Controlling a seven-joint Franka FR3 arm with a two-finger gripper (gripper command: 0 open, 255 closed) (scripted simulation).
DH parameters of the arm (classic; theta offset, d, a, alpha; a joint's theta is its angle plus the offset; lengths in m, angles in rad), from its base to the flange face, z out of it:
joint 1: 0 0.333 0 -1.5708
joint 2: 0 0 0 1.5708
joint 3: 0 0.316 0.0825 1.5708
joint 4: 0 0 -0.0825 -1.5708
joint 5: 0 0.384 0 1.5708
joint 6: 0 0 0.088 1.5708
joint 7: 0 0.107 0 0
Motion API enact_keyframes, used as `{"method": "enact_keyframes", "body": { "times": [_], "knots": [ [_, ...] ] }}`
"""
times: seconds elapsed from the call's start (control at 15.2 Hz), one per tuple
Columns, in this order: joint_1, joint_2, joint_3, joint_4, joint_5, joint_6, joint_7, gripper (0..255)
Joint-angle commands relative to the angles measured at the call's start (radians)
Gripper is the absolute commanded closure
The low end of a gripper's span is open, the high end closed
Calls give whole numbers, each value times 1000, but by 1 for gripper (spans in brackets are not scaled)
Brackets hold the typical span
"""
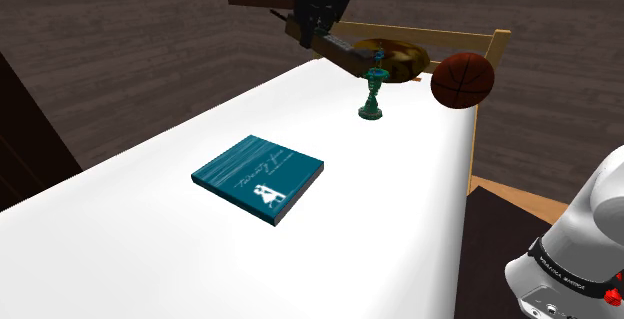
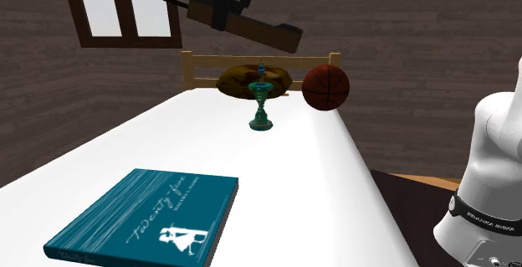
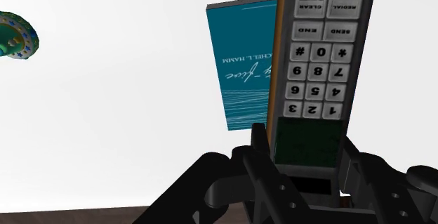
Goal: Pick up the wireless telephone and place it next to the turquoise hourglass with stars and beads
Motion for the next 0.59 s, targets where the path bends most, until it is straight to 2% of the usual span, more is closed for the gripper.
{"method": "enact_keyframes", "body": {
  "times": [0.0,0.53],
  "knots": [
    [0,7,2,27,-4,-20,3,255],
    [-67,-141,-150,-130,96,-7,-228,255]
  ]
}}
